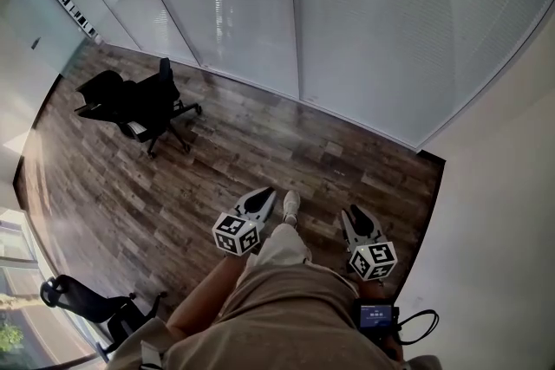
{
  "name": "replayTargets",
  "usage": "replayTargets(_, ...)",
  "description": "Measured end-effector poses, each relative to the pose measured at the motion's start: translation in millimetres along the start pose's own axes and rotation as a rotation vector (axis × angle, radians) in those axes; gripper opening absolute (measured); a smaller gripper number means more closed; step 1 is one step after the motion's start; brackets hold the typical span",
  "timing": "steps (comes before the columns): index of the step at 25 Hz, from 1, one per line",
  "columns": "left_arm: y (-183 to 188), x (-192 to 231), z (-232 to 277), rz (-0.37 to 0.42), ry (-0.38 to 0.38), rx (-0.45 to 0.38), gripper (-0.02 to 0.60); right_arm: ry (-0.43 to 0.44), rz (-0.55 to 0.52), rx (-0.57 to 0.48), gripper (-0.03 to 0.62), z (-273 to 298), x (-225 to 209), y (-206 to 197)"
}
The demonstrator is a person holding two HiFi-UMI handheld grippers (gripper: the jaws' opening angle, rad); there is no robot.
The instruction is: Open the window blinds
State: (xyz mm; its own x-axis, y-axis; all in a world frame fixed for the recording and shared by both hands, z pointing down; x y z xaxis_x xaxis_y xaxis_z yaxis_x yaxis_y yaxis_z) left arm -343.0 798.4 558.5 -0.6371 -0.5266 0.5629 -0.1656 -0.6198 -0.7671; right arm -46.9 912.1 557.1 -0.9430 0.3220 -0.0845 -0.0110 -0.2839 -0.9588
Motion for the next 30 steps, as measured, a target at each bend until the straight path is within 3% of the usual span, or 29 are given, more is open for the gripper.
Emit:
replayTargets(10,71,41,106,0.021,-0.063,0.043,0.043,-0.024,0.006,0.004,0.117,99,-66,41)
replayTargets(21,155,106,200,0.037,-0.11,0.086,0.043,0.005,-0.008,-0.071,0.117,201,-103,83)
replayTargets(30,178,126,233,0.048,-0.143,0.1,0.043,-0.019,-0.029,-0.035,0.117,234,-116,93)
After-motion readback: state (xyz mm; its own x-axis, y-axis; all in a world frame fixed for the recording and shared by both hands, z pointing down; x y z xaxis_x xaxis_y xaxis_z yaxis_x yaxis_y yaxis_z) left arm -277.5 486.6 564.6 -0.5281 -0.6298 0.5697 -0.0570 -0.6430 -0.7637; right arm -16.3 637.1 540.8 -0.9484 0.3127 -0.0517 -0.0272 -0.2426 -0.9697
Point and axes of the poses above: the fingertips, and each gripper's own axes: z forward along the fingers, x to its left, y out of its top, the point moved 10 cm from there along -z, backward along the fingers, and after that the axes turned 14 degrees about -z, right-handed, at the moved point
